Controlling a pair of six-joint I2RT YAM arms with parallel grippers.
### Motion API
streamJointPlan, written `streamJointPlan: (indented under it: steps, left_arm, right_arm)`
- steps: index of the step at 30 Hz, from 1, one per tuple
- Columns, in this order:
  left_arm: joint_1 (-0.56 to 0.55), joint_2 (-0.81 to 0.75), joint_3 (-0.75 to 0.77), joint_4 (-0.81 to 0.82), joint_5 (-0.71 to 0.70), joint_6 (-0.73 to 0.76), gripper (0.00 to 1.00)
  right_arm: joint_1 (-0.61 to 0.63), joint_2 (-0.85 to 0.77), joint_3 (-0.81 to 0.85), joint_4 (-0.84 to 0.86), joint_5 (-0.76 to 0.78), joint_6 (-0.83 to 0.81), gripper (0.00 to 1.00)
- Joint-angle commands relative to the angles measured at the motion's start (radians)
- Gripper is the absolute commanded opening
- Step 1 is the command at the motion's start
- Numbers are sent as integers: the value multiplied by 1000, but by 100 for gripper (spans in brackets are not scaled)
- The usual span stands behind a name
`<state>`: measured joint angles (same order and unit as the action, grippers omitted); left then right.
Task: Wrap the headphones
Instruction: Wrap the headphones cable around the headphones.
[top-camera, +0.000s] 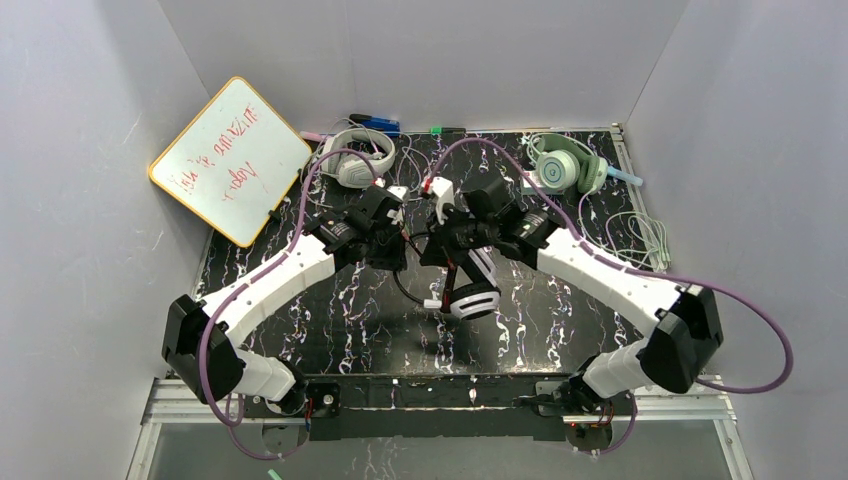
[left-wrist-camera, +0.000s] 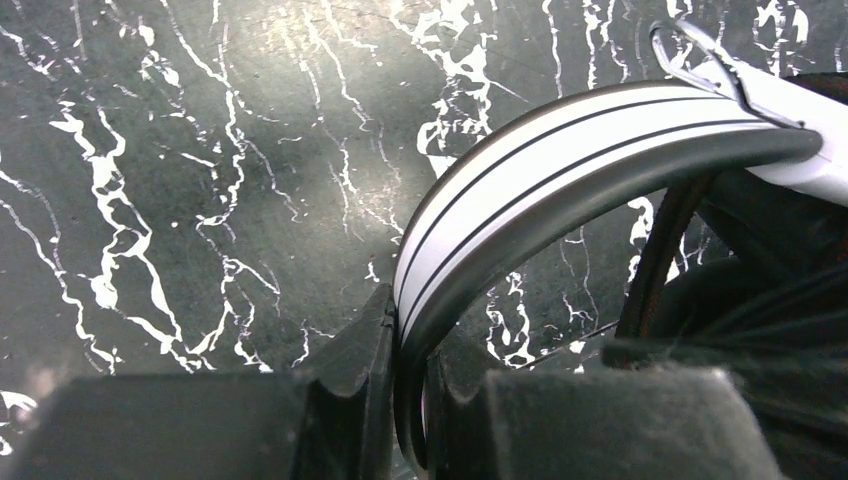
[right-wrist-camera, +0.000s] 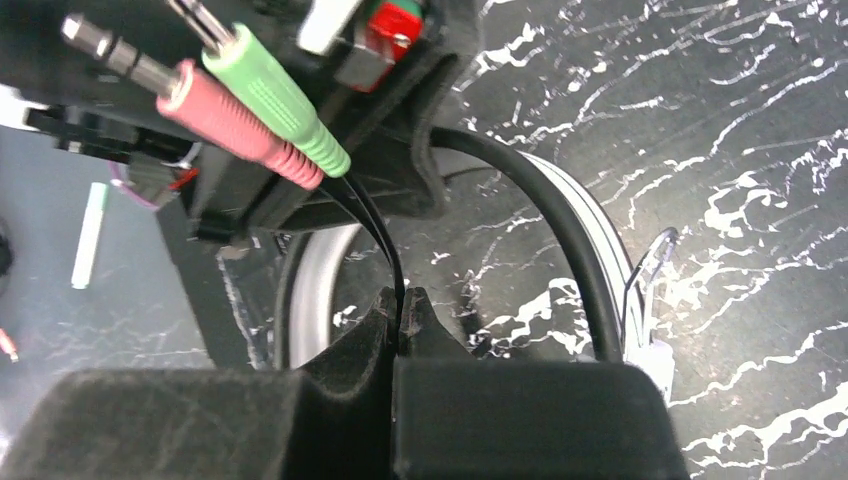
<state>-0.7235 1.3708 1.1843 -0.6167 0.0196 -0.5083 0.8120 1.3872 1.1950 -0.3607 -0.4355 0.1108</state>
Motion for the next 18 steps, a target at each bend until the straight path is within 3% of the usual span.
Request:
streamJointPlan:
  steps: [1, 12, 18]
  left_arm:
    - [7, -89, 30, 111, 45, -45, 0]
    - [6, -97, 39, 120, 47, -42, 0]
    - [8, -109, 53, 117, 25, -55, 0]
  right_arm:
    - [52, 83, 40, -165, 126, -74, 5]
    - [153, 279, 173, -347, 387, -108, 10]
    - [176, 295, 143, -364, 549, -180, 10]
